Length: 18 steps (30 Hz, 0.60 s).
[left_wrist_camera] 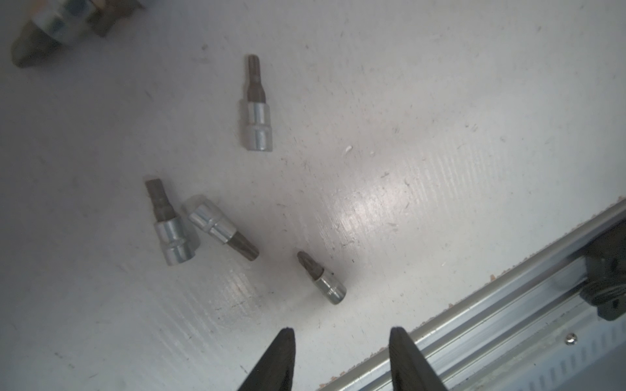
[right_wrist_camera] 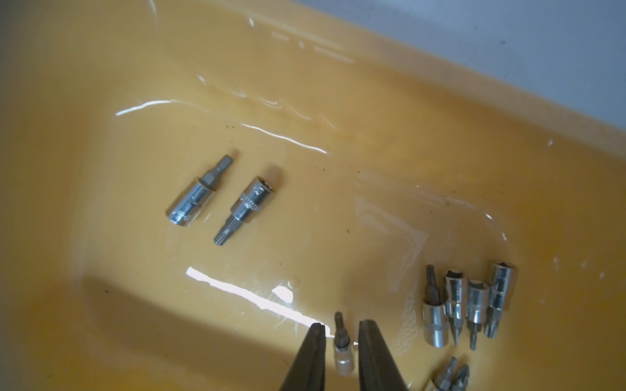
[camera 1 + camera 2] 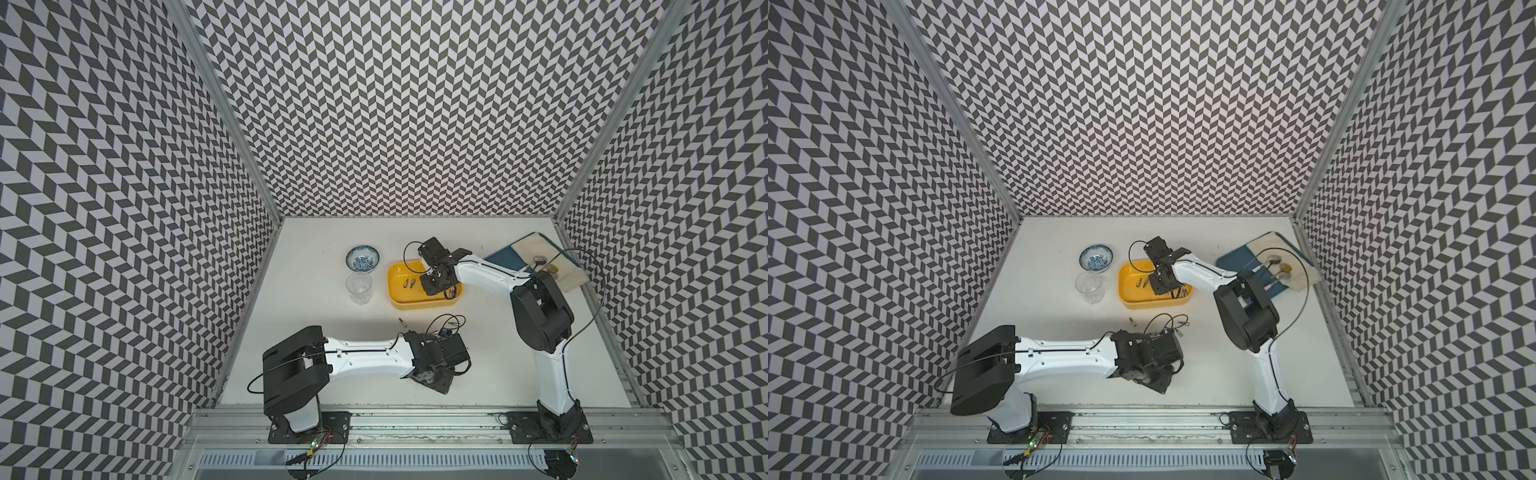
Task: Put the bit on the desktop into the storage box
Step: Place the screwdriver bit in the storage box, then pick up the screwdriver bit from the center of the board.
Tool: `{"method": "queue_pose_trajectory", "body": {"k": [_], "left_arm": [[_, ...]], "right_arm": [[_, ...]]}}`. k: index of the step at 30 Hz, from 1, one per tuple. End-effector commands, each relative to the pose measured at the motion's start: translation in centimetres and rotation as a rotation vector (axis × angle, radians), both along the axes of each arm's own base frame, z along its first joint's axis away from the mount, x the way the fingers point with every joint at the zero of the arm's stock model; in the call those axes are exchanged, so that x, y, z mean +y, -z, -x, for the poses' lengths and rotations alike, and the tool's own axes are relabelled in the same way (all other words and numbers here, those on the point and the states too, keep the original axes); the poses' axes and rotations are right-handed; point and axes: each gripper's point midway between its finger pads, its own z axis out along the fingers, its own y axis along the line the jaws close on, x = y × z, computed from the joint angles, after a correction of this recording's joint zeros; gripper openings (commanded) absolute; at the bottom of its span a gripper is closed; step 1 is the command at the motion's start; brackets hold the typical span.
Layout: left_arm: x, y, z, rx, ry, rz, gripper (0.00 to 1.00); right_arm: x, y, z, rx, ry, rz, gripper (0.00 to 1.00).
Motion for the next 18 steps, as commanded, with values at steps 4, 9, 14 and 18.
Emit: {"method": "queue_pose_trajectory", "body": {"k": [4, 9, 14, 18], "left_arm": [[-0.7, 0.5, -0.4, -0.017, 0.028, -0.036, 0.48], [-0.7, 1.0, -0.3, -0.01, 0.032, -0.05, 0.46], [-0.5, 1.6, -0.2, -0.001, 0.037, -0.063, 0.45], [-0.5, 2.4, -0.1, 0.006, 0.039, -0.076, 0.44]], "right_arm": [[0.4, -1.7, -0.6, -0.041, -0.006, -0.02, 0.31], [0.2, -2.0, -0.6, -0.047, -0.005, -0.02, 0.32], [0.2, -2.2, -0.4, -0.047, -0.008, -0.021, 0.32], [0.2, -2.5, -0.4, -0.049, -0.009, -0.024, 0.32]]}}
